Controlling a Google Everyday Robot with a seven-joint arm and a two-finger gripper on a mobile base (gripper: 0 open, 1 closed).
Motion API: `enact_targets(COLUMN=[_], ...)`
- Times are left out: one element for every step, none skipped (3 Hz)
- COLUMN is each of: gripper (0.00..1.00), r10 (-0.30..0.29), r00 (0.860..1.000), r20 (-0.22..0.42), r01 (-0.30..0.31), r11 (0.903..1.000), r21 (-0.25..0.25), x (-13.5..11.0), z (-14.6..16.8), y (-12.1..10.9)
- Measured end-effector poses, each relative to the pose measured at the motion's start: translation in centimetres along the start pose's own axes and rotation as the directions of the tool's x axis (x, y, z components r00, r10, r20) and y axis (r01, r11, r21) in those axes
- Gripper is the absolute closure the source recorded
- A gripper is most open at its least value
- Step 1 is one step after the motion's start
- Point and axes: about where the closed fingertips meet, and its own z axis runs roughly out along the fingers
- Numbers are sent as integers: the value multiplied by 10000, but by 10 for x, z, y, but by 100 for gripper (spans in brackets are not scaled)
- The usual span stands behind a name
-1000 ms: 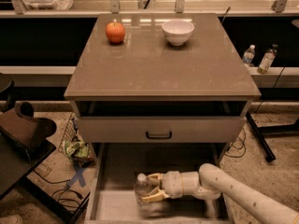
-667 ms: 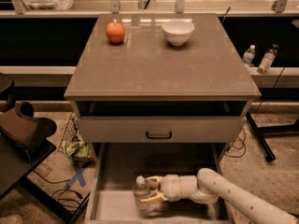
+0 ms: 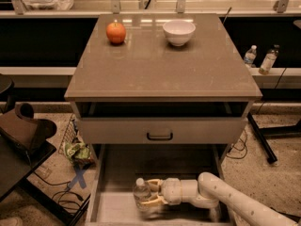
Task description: Place water bottle into middle drawer
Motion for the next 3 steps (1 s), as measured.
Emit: enact_targets(gripper=[84, 60, 38], r10=[0, 0, 0], r00=[10000, 10000, 10000], r20=[0, 1, 1], r01=[0, 0, 0], r11=[10000, 10000, 10000], r21=[0, -2, -3], x=[-1, -1, -1], z=[0, 0, 0], y=[0, 0, 0])
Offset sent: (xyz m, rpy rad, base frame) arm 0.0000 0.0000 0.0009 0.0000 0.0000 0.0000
